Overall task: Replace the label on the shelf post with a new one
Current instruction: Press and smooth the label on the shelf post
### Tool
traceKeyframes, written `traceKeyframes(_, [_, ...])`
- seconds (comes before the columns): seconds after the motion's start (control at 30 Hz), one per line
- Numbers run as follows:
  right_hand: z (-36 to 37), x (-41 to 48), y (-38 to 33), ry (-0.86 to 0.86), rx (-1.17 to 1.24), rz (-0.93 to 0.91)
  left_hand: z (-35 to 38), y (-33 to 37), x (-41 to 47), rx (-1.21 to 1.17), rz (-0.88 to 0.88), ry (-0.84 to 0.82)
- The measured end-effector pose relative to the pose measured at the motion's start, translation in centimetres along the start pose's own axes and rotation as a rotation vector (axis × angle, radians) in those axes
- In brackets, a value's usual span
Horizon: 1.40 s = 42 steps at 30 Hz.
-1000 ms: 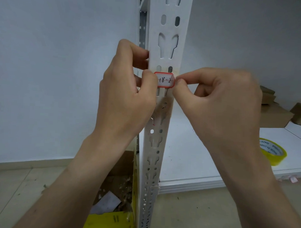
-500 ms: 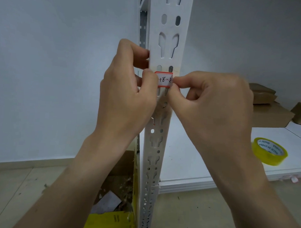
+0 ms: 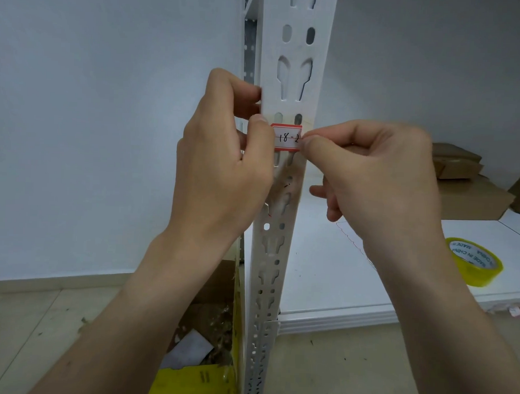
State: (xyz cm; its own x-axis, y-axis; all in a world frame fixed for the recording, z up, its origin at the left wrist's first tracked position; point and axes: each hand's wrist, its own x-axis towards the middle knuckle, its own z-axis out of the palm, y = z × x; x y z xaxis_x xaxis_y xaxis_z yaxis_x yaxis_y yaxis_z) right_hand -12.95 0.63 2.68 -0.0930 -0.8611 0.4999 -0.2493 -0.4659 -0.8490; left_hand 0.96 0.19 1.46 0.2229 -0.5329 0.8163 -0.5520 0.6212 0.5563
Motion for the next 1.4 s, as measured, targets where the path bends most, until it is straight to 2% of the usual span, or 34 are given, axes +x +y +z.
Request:
traceKeyframes(0.2, [-0.6, 0.1, 0.3, -0.053, 0.109, 0.050, -0.1, 0.0, 0.0, -0.032, -0.034, -0.007])
traceKeyframes(0.37, [-0.6, 0.5, 1.9, 0.134, -0.319, -0.329, -0.2, 0.2, 0.0, -0.050, -0.040, -0.005])
traceKeyframes(0.5, [-0.2, 0.2, 2.0, 0.162, -0.441, -0.401, -0.1, 0.2, 0.0, -0.057, -0.046, -0.002])
traceKeyframes(0.7, [0.6, -0.3, 1.4, 0.199, -0.497, -0.457, -0.2, 0.1, 0.1, -0.054, -0.053, -0.001])
traceKeyframes(0.9, [0.6, 0.1, 1.3, 0.159, -0.411, -0.323, -0.2, 0.2, 0.0, -0.062, -0.061, -0.006])
traceKeyframes(1.4, [0.2, 0.2, 0.8, -0.014, 0.114, 0.085, -0.2, 0.2, 0.1, -0.060, -0.065, -0.005])
